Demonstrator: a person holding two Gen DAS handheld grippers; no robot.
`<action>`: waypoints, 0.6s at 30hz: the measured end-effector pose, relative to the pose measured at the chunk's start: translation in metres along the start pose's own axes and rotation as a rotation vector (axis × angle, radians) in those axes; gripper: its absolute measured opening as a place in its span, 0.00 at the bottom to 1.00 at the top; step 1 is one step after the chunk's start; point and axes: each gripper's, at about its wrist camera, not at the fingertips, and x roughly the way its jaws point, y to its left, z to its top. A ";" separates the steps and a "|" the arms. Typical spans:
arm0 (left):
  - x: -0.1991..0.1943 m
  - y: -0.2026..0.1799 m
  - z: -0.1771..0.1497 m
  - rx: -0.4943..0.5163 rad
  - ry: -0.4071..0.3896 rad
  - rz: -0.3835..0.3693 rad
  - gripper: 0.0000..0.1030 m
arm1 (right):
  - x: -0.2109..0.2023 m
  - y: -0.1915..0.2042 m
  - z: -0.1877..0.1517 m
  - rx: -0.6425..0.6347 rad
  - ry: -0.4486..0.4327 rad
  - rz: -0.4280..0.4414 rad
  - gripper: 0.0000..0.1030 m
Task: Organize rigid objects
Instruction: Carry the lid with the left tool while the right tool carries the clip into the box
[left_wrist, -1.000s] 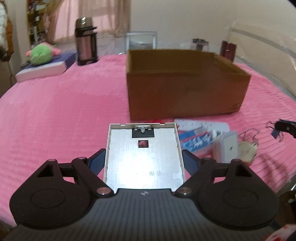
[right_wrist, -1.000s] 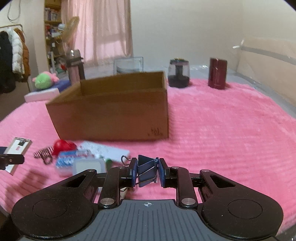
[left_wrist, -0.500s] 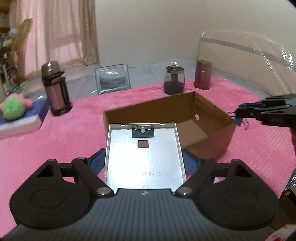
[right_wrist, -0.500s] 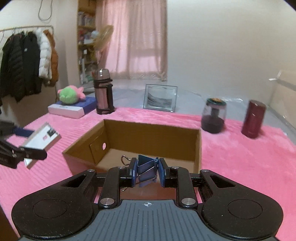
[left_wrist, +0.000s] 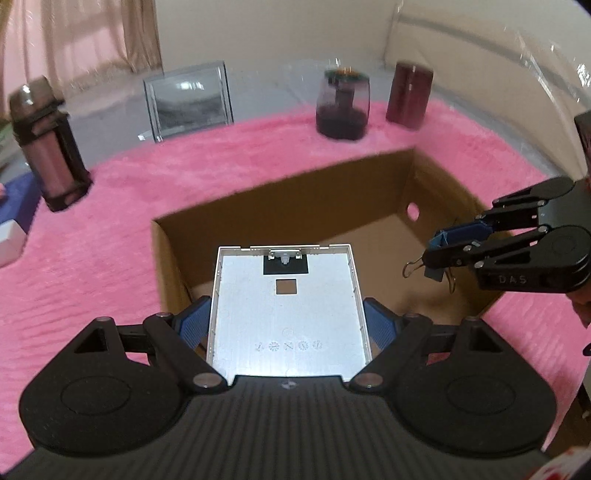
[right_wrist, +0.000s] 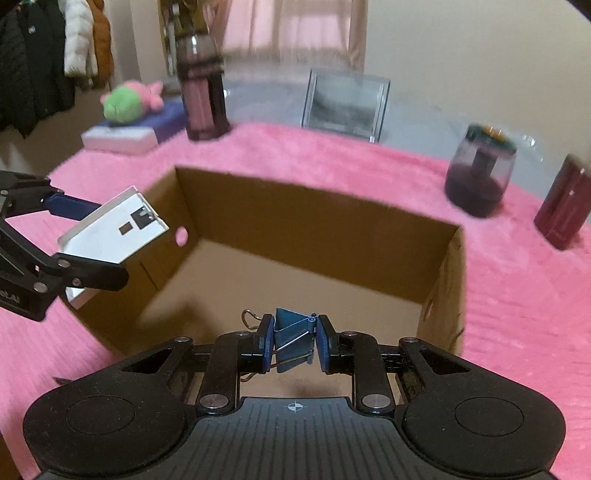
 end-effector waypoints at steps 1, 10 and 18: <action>0.008 0.000 0.000 0.000 0.016 -0.005 0.81 | 0.007 -0.003 -0.002 0.004 0.019 0.000 0.20; 0.057 -0.012 -0.001 0.029 0.097 -0.017 0.81 | 0.041 -0.010 -0.007 -0.011 0.132 -0.031 0.20; 0.076 -0.015 -0.002 0.042 0.149 -0.016 0.81 | 0.053 -0.011 -0.014 -0.069 0.173 -0.061 0.20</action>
